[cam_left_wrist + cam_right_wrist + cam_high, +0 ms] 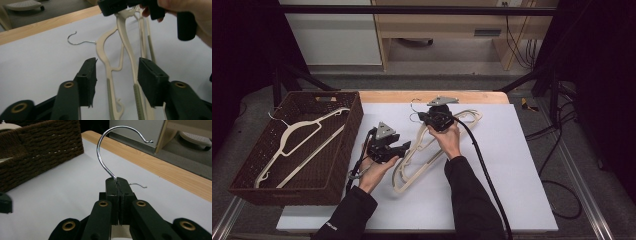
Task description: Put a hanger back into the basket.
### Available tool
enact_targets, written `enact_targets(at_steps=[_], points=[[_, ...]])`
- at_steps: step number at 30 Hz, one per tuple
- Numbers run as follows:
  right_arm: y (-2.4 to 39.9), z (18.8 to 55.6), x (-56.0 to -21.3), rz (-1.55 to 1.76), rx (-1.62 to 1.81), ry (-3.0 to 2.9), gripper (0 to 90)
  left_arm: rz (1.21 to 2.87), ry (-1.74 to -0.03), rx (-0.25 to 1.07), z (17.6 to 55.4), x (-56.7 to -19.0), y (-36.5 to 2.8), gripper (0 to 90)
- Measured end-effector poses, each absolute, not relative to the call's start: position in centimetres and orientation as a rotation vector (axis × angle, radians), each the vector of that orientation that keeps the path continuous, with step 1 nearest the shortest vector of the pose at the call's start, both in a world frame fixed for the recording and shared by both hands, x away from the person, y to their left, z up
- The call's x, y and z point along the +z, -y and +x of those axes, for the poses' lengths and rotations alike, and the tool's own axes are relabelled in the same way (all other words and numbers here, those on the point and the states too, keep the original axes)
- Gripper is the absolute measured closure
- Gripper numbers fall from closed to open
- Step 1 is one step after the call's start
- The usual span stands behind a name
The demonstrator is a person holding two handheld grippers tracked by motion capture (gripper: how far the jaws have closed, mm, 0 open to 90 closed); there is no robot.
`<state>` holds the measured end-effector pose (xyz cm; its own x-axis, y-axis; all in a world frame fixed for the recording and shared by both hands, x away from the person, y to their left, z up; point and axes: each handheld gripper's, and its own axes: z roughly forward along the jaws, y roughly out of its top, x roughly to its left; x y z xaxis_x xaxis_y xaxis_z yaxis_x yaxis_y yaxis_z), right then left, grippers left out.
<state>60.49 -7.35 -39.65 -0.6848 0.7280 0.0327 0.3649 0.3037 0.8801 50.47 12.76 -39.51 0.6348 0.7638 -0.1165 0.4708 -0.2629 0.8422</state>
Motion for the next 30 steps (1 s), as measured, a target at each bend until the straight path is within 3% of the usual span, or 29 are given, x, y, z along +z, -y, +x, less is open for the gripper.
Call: enact_targets(at_steps=[1,7,12,21,30], points=[[7.4,60.2,-39.6,0.992,1.349,-2.198,89.5,1.923,-0.946,0.457,50.9,-39.4,-12.8,41.7],[7.7,58.9,-38.9,0.931,1.379,-2.17,89.5,1.937,-0.942,0.377,52.3,-39.3,-11.1,35.9],[8.0,57.8,-38.0,0.875,1.413,-2.154,89.6,1.95,-0.949,0.294,53.3,-39.4,-10.1,46.9],[8.6,57.2,-37.9,0.872,1.445,-2.151,89.5,1.982,-0.956,0.272,53.8,-39.5,-9.1,77.7],[9.1,56.5,-37.1,0.843,1.485,-2.135,89.1,1.94,-0.964,0.237,53.5,-38.9,-9.6,82.6]])
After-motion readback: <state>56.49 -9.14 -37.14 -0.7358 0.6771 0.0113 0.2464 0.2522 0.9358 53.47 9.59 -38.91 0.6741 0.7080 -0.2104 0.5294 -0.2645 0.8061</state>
